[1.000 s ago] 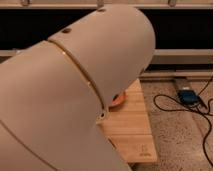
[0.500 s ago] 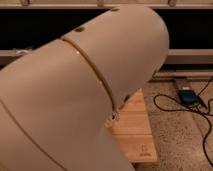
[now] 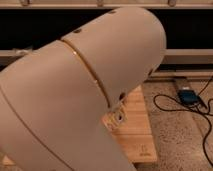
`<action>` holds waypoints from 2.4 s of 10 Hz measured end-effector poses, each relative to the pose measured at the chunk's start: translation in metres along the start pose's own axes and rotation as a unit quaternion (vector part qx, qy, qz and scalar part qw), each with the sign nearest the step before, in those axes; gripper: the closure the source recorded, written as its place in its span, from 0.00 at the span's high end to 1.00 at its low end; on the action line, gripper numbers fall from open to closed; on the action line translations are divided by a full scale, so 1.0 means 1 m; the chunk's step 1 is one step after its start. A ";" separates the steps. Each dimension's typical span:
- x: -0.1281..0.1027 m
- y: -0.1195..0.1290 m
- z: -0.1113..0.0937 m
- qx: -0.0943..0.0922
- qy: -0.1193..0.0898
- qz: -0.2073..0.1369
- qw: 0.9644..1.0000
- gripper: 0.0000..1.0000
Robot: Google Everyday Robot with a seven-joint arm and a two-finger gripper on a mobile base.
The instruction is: Stand the bottle upright
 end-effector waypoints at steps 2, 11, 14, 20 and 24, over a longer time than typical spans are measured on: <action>0.007 -0.008 0.005 0.005 0.014 -0.003 1.000 0.14; 0.047 -0.025 0.038 0.026 0.074 -0.025 0.997 0.14; 0.047 -0.027 0.052 0.027 0.092 -0.027 0.995 0.27; 0.049 -0.031 0.056 0.031 0.102 -0.026 0.994 0.80; 0.049 -0.030 0.054 0.032 0.102 -0.029 0.994 0.80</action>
